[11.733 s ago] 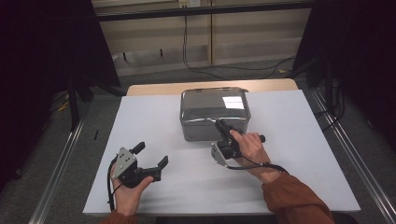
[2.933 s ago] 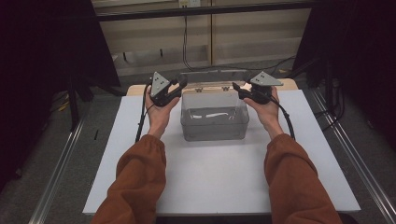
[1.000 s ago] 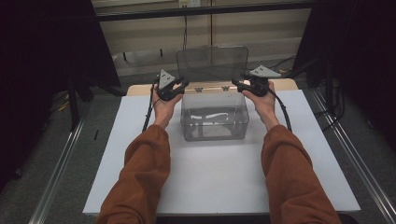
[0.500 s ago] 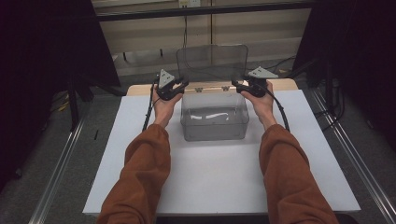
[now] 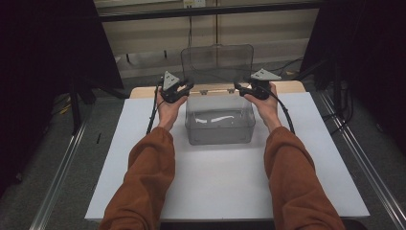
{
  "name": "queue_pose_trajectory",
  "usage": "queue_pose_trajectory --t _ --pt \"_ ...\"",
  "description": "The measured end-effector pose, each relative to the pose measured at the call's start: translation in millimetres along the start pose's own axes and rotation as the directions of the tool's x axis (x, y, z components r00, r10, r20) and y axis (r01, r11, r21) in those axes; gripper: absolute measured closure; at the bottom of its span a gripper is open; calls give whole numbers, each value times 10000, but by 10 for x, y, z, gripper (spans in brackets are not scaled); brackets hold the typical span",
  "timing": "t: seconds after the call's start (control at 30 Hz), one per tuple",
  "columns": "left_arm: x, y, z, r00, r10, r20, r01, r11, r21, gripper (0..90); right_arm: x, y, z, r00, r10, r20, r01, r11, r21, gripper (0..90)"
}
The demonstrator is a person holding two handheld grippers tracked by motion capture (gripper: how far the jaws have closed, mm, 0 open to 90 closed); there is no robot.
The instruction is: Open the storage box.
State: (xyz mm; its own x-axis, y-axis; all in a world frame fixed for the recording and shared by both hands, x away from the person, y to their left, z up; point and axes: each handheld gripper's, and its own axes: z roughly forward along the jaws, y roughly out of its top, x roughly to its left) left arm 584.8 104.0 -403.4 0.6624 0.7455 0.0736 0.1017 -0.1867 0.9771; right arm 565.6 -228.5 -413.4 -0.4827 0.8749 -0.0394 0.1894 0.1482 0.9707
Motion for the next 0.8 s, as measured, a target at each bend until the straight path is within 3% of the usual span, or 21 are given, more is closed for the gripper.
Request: queue_pose_trajectory --t 0.07,0.17,0.27,0.33,0.4,0.57,0.67,0.7,0.73,0.8 --pt "-5 -4 7 10000 3 -41 -3 10000 23 661 -14 -5 1 9999 82 -92 -83 10000 -51 478" --pt "-25 -8 22 9992 -387 35 387 9993 5 605 -12 -6 8 9998 155 -89 -156 9998 -88 475" --pt "-38 -4 35 9992 -391 -26 391 9992 47 582 -22 -10 13 9995 269 -142 -271 9996 -125 475" --pt "-60 -9 51 9975 -703 -11 703 9975 9 544 -17 -10 13 9993 344 -126 -345 9993 -118 470" --pt "-58 -8 56 9987 -502 -78 502 9987 78 530 -18 -12 17 9994 333 -118 -335 9994 -130 467" --pt "-72 -23 74 9967 -810 -81 811 9967 77 518 -8 -14 25 9995 305 -61 -306 9994 -166 449" --pt "-92 -27 94 9974 -692 -191 695 9975 133 468 9 -18 36 9993 381 27 -381 9991 -204 434" --pt "-107 -30 105 9963 -846 -173 847 9964 95 458 8 -21 38 9990 439 19 -439 9988 -216 434" --pt "-96 -28 99 9982 -568 -203 572 9981 231 452 7 -23 38 9987 505 2 -505 9985 -219 435" --pt "-98 -37 104 9975 -683 -186 689 9972 284 452 6 -24 39 9988 481 -19 -481 9986 -237 434"
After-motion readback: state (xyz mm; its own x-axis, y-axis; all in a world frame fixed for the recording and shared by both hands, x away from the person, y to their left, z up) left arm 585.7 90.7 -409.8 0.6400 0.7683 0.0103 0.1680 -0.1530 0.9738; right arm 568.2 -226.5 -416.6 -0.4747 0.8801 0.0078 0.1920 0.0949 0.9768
